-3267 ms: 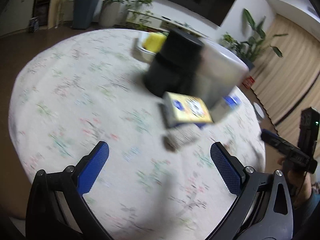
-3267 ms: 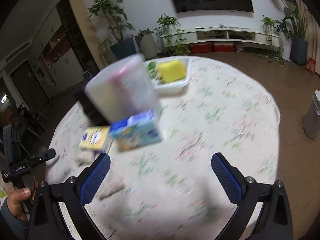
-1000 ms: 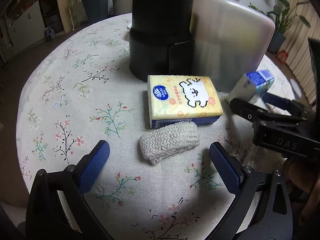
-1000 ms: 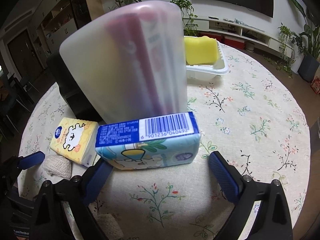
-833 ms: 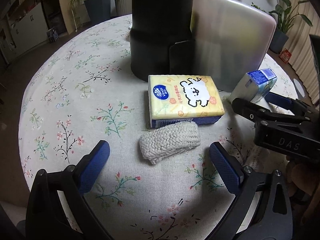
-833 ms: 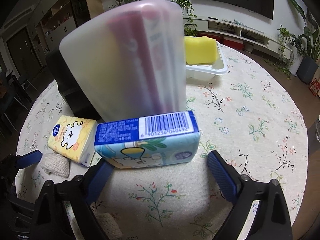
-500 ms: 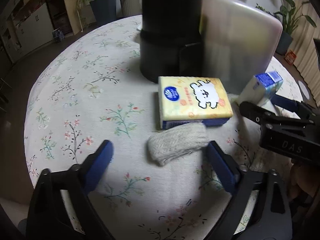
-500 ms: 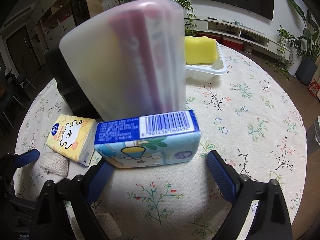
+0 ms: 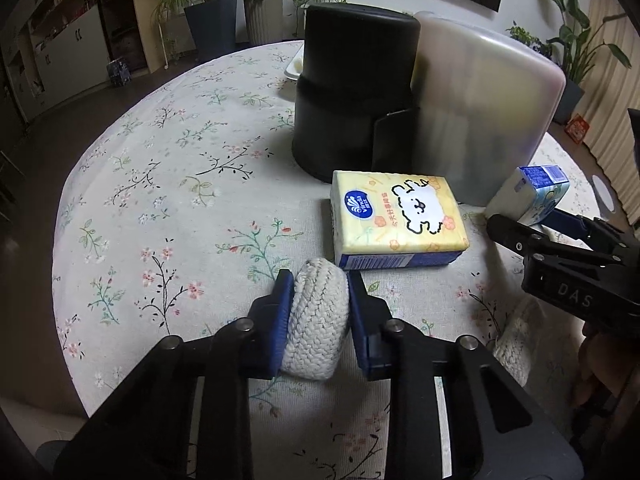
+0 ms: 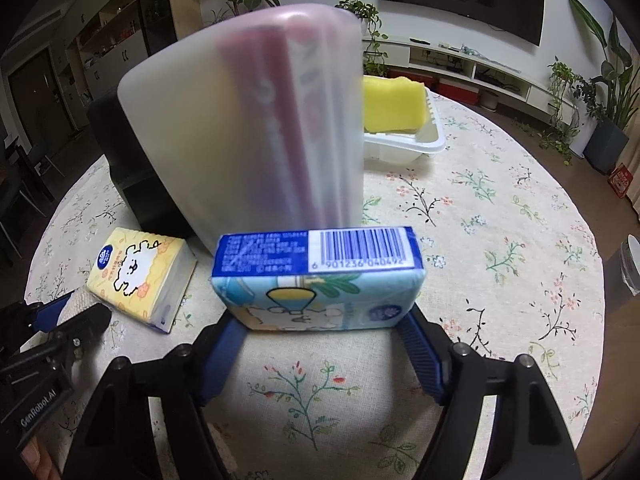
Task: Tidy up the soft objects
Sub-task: 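Lift the knit pad and tissue box and carry them toward the tray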
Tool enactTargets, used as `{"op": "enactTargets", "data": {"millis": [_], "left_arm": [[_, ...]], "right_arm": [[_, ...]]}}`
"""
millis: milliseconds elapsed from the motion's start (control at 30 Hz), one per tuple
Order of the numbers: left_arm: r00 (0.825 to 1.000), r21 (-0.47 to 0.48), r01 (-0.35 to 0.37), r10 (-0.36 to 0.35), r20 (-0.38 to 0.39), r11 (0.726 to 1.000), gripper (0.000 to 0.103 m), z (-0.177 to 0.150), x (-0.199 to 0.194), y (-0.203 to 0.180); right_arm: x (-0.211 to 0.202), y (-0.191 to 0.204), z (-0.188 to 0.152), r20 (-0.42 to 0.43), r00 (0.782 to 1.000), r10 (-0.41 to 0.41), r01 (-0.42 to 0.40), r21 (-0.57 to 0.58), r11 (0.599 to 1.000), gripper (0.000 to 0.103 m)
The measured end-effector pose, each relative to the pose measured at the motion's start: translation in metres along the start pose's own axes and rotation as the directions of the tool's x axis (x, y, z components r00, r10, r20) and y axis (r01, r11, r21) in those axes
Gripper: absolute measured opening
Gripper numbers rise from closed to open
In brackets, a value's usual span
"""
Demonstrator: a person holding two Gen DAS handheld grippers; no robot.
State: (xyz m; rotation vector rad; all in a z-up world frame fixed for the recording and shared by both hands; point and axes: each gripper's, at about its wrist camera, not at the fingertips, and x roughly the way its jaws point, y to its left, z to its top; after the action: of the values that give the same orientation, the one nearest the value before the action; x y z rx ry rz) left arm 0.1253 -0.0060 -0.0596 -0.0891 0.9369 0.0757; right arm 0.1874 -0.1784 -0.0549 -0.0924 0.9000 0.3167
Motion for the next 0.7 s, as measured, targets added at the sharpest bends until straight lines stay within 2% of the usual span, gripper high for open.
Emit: {"op": "enactTargets", "data": {"millis": [367, 700], "left_arm": [[1.000, 0.009, 0.016, -0.016, 0.017, 1.000, 0.024, -0.009, -0.006, 0.004], [0.997, -0.013, 0.041, -0.041, 0.059, 0.999, 0.023, -0.009, -0.026, 0.024]], "right_arm": [[-0.011, -0.008, -0.010, 0.019, 1.000, 0.024, -0.025, 0.043, 0.999, 0.076], [-0.038, -0.015, -0.028, 0.059, 0.998, 0.021, -0.024, 0.054, 0.998, 0.076]]}}
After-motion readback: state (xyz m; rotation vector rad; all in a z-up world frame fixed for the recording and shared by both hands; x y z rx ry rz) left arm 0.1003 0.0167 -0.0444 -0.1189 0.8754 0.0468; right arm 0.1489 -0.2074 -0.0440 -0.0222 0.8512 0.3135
